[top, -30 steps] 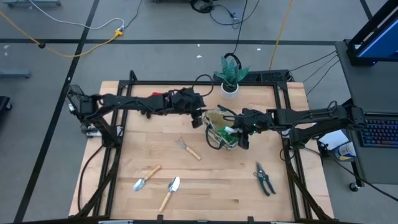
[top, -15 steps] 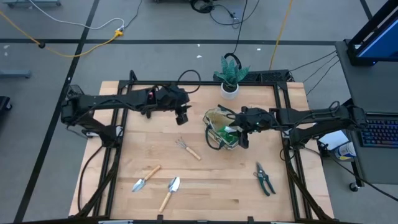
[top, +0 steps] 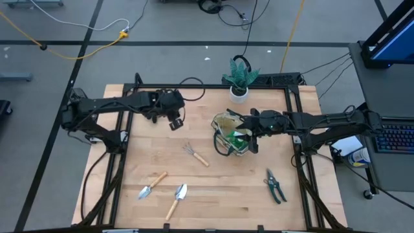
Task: Pick & Place Garden tools in Gardening bag
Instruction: Put the red gloves into the gardening bag
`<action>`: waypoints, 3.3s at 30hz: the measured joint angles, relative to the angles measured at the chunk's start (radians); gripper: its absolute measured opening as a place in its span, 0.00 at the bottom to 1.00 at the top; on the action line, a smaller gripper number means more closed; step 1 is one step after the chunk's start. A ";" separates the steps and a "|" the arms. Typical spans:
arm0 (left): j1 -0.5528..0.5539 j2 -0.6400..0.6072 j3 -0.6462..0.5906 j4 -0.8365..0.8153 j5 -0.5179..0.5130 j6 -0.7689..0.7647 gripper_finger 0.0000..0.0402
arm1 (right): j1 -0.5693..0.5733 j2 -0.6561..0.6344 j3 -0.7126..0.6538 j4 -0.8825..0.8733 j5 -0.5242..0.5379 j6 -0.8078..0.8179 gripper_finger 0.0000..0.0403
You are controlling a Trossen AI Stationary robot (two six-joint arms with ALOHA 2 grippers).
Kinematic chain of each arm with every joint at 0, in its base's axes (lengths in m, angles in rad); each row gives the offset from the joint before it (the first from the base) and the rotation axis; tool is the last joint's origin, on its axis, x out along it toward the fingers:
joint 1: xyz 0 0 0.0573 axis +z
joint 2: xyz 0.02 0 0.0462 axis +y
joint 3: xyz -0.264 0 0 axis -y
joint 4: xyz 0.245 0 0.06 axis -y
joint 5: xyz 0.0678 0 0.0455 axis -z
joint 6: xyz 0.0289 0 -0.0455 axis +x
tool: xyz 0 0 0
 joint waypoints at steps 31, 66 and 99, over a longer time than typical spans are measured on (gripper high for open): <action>0.364 0.001 -0.128 -0.018 0.001 0.074 0.33 | 0.001 0.000 0.000 -0.003 0.000 0.003 0.45; 0.505 0.003 -0.208 0.075 0.160 0.186 0.33 | 0.002 0.000 0.000 -0.003 0.000 0.003 0.45; 0.557 0.026 -0.335 0.268 0.212 0.166 0.33 | 0.002 0.000 0.000 -0.003 0.000 0.004 0.45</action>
